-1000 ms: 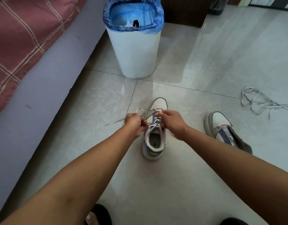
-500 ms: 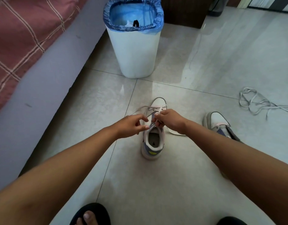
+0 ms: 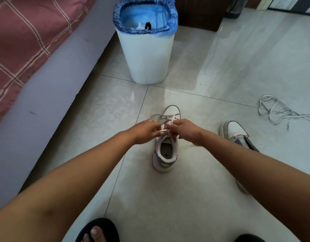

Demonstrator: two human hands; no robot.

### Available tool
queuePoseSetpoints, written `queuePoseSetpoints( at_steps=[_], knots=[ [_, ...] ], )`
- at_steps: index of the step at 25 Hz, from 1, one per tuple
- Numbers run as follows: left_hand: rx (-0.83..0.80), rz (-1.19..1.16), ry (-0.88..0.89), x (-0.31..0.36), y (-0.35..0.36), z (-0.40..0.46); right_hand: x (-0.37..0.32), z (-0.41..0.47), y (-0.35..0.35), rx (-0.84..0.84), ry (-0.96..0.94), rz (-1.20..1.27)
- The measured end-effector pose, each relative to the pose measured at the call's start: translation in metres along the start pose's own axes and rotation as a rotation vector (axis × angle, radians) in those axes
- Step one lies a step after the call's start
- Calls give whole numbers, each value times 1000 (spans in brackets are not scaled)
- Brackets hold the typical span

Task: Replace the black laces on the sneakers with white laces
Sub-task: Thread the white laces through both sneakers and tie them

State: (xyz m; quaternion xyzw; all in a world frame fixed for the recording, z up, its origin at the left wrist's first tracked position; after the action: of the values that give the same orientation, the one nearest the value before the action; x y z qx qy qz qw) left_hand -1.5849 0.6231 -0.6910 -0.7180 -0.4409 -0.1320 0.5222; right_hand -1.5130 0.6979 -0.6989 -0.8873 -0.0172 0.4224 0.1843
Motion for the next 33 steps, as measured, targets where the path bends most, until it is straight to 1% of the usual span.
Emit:
queuePoseSetpoints(
  at_steps=[1,3,4,5,6,8,9,10,11,12,13,14,15,16,17,18,19,20,21,22,25,27,28,29,31,32,33],
  knots=[
    [-25,121,-9,-4,-2,-5,3,0,-2,2,19,22],
    [-106,456,-43,-18,0,-18,9,2,-4,-8,59,67],
    [-178,586,-97,-31,5,-25,12,4,-5,-22,82,93],
    [-277,640,-200,-50,9,-34,15,5,-5,-40,107,122],
    [-404,632,-329,-70,16,-47,18,6,-4,-57,130,151],
    [-711,500,-585,-104,36,-79,20,6,-3,-77,168,177],
    [-826,445,-695,-112,44,-93,21,7,-3,-80,181,174],
    [-926,458,-763,-113,48,-104,22,7,-4,-83,190,167],
    [-1000,554,-767,-110,49,-109,23,7,-3,-88,197,163],
    [-990,714,-696,-105,45,-101,23,7,-3,-96,200,161],
    [-849,859,-556,-95,38,-80,23,7,-3,-104,199,159],
    [-592,877,-411,-75,27,-53,22,8,-3,-109,193,151],
    [-304,725,-294,-52,10,-30,21,8,-4,-111,185,140],
    [-74,444,-181,-32,-5,-13,20,8,-4,-110,176,127],
    [59,116,-104,-16,-15,-3,19,9,-4,-108,167,113],
    [111,-205,-74,-5,-17,5,18,10,-4,-101,156,98],
    [113,-479,-68,5,-11,10,17,11,-5,-93,143,75],
    [92,-681,-76,13,-2,11,15,11,-5,-82,131,48],
    [73,-801,-86,18,7,13,13,11,-6,-66,123,23],
    [70,-857,-103,18,12,14,11,11,-6,-47,116,1],
    [106,-878,-164,5,12,18,2,8,-8,-8,70,-99],
    [117,-861,-157,2,11,18,-8,8,-10,34,-25,-237],
    [117,-849,-139,3,11,18,-13,8,-12,82,-93,-335],
    [116,-829,-117,5,10,18,-19,7,-15,156,-175,-456],
    [107,-774,-87,8,7,19,-31,-1,-12,367,-401,-658],
    [97,-771,-99,6,7,21,-32,-6,-8,455,-486,-676],
    [84,-779,-124,3,9,22,-28,-9,-6,507,-501,-622]
  ],
)
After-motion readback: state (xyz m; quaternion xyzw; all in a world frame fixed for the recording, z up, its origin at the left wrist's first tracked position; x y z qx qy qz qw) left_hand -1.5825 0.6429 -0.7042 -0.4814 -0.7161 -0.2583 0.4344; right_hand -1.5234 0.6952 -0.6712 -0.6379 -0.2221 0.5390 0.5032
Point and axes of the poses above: each hand's wrist, its own z-axis towards the middle knuckle, its own y-axis out of the palm, x = y × z, the point moved 9 cm from there along z, towards the middle knuckle, and after that the axes turned 9 degrees about -z, right-handed, at the moved point
